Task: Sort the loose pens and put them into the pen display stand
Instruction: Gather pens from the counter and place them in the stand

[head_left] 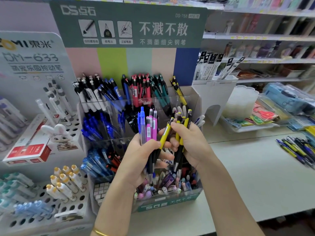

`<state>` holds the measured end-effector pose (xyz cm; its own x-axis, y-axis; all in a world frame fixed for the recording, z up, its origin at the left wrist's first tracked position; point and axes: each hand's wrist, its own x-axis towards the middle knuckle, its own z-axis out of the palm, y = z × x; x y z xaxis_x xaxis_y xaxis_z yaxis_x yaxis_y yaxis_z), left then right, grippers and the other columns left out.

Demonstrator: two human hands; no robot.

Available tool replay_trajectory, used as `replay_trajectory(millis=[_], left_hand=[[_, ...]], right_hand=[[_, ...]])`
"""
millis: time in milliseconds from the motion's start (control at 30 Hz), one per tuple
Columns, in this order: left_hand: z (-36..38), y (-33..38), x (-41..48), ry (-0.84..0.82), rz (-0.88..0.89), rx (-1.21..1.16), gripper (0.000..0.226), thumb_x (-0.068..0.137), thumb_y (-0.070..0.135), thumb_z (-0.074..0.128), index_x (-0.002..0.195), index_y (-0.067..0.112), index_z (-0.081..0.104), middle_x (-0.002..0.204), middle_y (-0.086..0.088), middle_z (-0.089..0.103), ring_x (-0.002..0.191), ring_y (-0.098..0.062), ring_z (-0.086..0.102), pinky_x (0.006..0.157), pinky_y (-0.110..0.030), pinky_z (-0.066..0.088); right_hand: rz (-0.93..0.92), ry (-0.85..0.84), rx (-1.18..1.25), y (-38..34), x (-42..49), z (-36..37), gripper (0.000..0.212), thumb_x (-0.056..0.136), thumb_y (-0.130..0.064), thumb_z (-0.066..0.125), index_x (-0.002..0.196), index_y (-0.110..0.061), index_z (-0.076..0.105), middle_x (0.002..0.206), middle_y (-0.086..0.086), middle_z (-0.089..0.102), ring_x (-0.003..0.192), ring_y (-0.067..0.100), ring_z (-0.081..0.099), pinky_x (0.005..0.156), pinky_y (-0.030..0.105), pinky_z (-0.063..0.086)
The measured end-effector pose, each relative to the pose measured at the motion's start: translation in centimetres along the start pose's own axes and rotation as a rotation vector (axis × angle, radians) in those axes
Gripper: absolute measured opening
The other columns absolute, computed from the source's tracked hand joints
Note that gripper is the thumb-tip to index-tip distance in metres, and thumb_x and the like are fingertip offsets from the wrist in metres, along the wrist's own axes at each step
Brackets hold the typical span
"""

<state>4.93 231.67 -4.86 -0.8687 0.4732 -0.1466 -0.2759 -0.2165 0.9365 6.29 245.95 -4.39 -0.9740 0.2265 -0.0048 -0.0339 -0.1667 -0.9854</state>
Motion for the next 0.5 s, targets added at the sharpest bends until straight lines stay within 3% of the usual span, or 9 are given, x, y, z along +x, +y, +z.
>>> replay_trajectory(millis=[67,200,367,500], left_hand=[[0.1,0.1,0.0,0.007,0.011,0.071,0.026,0.092,-0.002,0.05,0.113,0.012,0.049,0.074,-0.011,0.07,0.05,-0.021,0.06,0.037,-0.024,0.042],[0.8,0.1,0.3,0.01,0.054,0.142,0.022,0.089,-0.006,0.05,0.106,0.009,0.05,0.075,-0.013,0.064,0.045,-0.02,0.053,0.036,-0.024,0.035],[0.5,-0.3,0.3,0.074,0.034,0.198,0.023,0.092,0.001,0.053,0.106,0.018,0.048,0.074,-0.005,0.072,0.062,-0.027,0.07,0.038,-0.024,0.043],[0.2,-0.5,0.3,0.141,0.021,0.238,0.024,0.091,0.004,0.055,0.103,0.023,0.046,0.087,-0.008,0.07,0.059,-0.018,0.067,0.039,-0.022,0.04]], right_hand=[[-0.046,0.061,0.034,0.1,0.2,0.0,0.033,0.101,-0.011,0.04,0.102,0.018,0.054,0.047,-0.004,0.056,0.041,0.013,0.038,0.04,0.024,0.037],[0.014,0.05,0.166,0.5,0.4,0.4,0.025,0.096,-0.021,0.055,0.081,0.0,0.056,0.048,0.005,0.039,0.041,0.017,0.035,0.04,0.026,0.038],[0.077,0.183,0.27,0.0,0.7,-0.8,0.022,0.094,-0.018,0.056,0.081,0.0,0.06,0.055,0.007,0.055,0.042,0.01,0.043,0.039,0.021,0.04],[0.014,0.241,0.308,-0.8,0.8,-1.9,0.026,0.097,-0.022,0.049,0.08,-0.005,0.06,0.062,0.004,0.067,0.059,0.014,0.062,0.055,0.024,0.053]])
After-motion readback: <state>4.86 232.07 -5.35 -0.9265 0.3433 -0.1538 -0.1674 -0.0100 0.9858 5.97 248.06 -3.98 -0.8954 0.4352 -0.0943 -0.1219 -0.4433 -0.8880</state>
